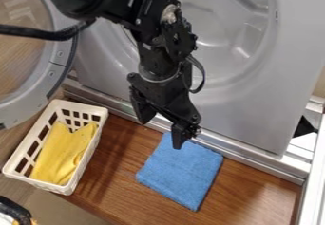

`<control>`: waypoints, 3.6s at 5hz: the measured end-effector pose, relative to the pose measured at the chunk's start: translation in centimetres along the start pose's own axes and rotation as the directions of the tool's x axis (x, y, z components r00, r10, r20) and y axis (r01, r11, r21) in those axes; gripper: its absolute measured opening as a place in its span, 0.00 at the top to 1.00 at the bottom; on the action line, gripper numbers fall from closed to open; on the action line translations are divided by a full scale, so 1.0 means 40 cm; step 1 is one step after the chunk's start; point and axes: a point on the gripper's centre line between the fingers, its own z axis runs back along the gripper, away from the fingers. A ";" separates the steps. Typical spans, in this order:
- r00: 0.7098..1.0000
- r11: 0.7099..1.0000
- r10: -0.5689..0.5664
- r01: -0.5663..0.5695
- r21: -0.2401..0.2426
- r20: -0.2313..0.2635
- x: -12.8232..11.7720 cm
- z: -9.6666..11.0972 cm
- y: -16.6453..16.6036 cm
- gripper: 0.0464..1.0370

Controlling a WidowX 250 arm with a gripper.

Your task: Put the blue cloth inside the washing machine

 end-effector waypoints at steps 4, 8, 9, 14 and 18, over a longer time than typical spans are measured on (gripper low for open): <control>0.994 0.990 0.099 -0.103 -0.096 -0.050 0.007 -0.259 0.041 0.04; 0.994 0.999 0.038 -0.037 0.012 -0.105 0.037 -0.368 -0.021 0.61; 0.993 0.999 0.046 -0.045 0.010 -0.111 0.023 -0.365 -0.025 0.83; 0.994 0.995 0.102 -0.101 -0.025 0.048 0.111 -0.126 0.056 0.95; 0.974 0.994 0.104 -0.094 -0.055 0.203 0.297 -0.044 0.174 0.95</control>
